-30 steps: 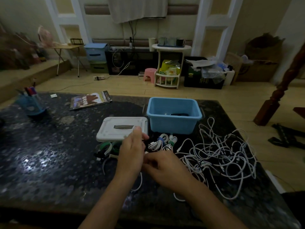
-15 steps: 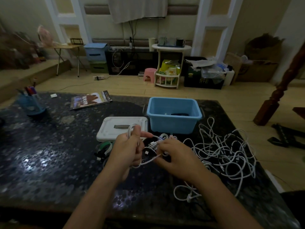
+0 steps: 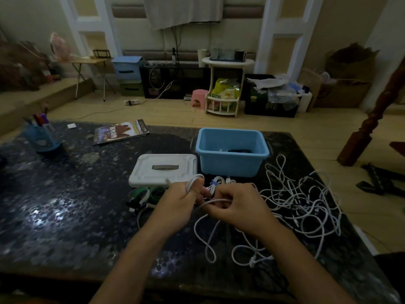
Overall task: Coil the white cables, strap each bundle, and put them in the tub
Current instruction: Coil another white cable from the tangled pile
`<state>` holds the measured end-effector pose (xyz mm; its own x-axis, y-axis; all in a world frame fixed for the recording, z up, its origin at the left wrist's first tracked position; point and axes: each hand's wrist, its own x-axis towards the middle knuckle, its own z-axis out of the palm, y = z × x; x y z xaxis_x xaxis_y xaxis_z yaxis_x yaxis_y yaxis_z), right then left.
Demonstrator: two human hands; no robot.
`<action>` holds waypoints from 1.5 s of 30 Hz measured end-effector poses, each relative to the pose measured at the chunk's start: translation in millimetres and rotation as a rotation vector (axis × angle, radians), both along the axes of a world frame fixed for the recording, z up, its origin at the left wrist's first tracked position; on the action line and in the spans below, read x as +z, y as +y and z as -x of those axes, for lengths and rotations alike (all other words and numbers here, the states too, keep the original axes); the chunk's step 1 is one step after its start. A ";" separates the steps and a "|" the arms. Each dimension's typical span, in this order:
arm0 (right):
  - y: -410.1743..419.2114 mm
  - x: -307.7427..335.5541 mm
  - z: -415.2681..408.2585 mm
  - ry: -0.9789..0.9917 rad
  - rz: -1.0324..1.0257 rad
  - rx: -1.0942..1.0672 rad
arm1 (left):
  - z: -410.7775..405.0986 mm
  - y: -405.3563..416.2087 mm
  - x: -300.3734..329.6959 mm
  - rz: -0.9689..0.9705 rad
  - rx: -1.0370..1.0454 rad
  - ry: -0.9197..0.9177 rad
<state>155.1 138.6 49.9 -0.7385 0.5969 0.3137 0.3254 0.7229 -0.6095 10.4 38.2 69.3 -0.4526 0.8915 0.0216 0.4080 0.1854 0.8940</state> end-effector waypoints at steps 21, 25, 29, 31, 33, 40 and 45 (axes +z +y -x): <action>2.6 8.1 -4.5 0.204 0.185 -0.001 | -1.7 -2.2 3.4 -0.092 0.107 -0.200; -12.6 7.7 7.3 0.192 0.201 0.043 | -10.6 -0.4 2.0 -0.047 0.109 -0.350; -13.9 7.0 9.6 0.220 0.191 0.041 | -19.7 0.6 -2.8 0.008 0.065 -0.372; -11.4 7.9 7.7 0.214 0.195 0.037 | -21.0 0.0 -4.3 0.026 0.033 -0.433; -11.1 9.1 6.4 0.213 0.200 0.037 | -21.7 -0.6 -5.8 0.044 0.010 -0.473; -16.3 17.1 4.3 0.218 0.393 0.070 | -21.7 -1.4 -0.6 0.026 0.020 -0.609; -16.6 11.6 7.8 0.258 0.300 0.050 | -19.8 -1.4 -2.2 0.037 -0.021 -0.593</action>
